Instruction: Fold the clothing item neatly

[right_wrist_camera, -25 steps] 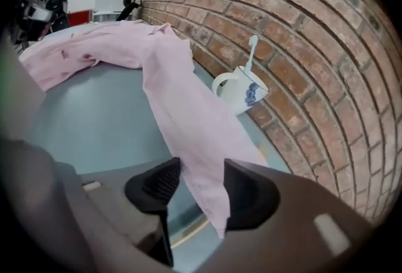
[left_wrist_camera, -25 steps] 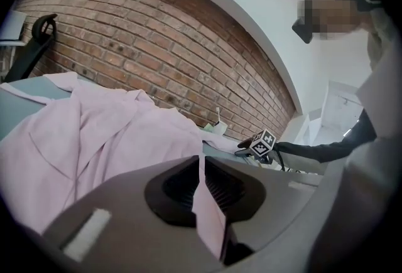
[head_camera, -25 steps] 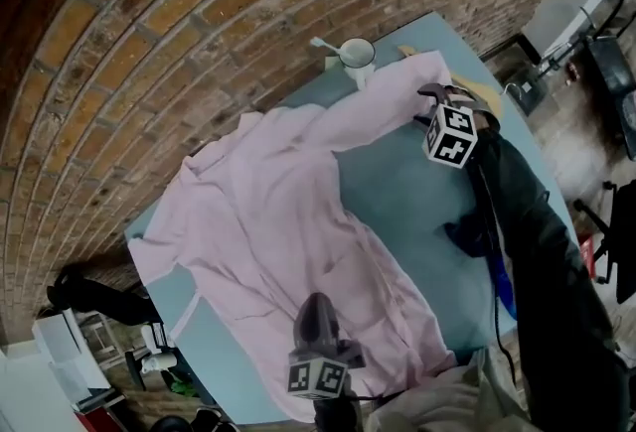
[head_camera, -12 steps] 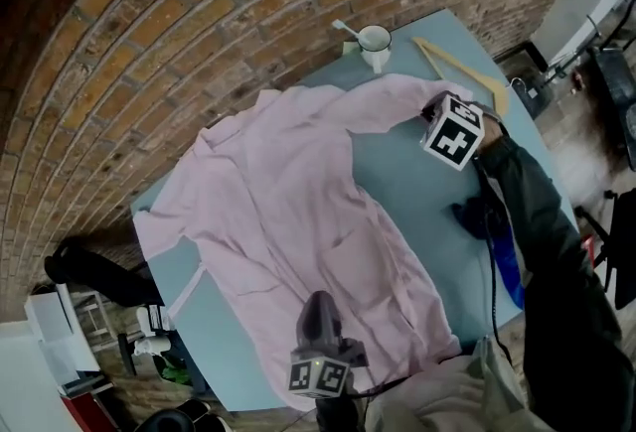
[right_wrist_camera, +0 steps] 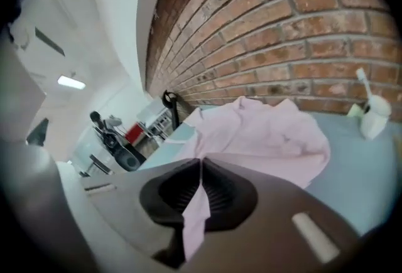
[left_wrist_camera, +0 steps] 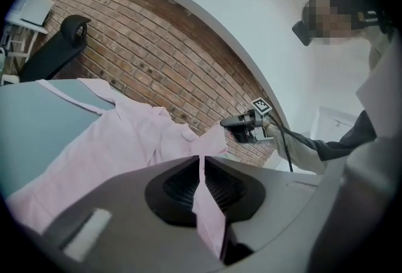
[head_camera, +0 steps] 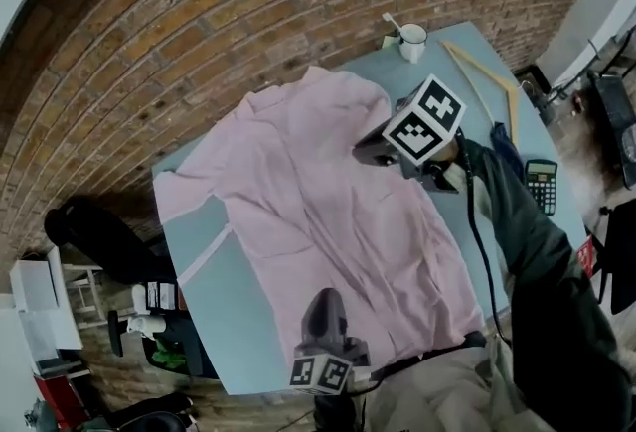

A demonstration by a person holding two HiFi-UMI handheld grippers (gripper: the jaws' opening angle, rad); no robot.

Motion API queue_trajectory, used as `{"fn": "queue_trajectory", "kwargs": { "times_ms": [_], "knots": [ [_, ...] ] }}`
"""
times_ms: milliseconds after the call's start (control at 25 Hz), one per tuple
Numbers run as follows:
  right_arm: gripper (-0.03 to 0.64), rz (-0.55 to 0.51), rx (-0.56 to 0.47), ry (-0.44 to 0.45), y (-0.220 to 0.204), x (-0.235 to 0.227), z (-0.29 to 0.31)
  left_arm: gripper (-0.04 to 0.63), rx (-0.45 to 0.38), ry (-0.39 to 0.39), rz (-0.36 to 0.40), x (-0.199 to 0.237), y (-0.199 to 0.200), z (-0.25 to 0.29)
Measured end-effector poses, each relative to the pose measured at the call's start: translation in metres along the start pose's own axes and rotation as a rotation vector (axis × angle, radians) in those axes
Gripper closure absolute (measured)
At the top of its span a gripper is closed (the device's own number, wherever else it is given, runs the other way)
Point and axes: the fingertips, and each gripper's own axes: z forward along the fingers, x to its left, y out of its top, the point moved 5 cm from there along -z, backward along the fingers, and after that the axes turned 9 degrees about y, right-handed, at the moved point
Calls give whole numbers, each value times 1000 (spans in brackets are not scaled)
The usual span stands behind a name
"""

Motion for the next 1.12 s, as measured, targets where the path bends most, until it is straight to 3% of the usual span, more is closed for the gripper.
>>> {"fn": "queue_trajectory", "kwargs": {
  "times_ms": [80, 120, 240, 360, 440, 520, 600, 640, 760, 920, 1120],
  "knots": [
    [601, 54, 1, 117, -5, 11, 39, 561, -23, 1, -4, 11, 7, -8],
    [583, 61, 24, 128, -15, 10, 58, 561, -35, 3, -5, 15, 9, -13],
    [479, 104, 70, 16, -64, -10, 99, 561, -54, 18, -12, 29, 18, -28],
    [426, 227, -24, -26, -100, -18, 108, 561, -64, 43, -21, 51, 27, -44],
    [426, 214, -103, -31, -110, 0, 102, 560, -67, 66, -29, 72, 31, -53],
    [465, 120, -167, -69, -114, 31, 96, 561, -65, 91, -37, 95, 34, -53],
    [531, 12, -200, -176, -122, 59, 100, 562, -65, 127, -42, 122, 41, -46],
    [596, -34, -199, -232, -129, 71, 107, 576, -70, 151, -46, 137, 47, -40],
    [617, -126, -164, -332, -149, 97, 138, 588, -101, 219, -58, 181, 75, -19],
    [615, -139, -137, -338, -163, 115, 176, 588, -120, 318, -47, 232, 115, 11],
    [617, -95, -167, -347, -156, 114, 190, 585, -147, 395, -163, 297, 148, 60]
  ]
}}
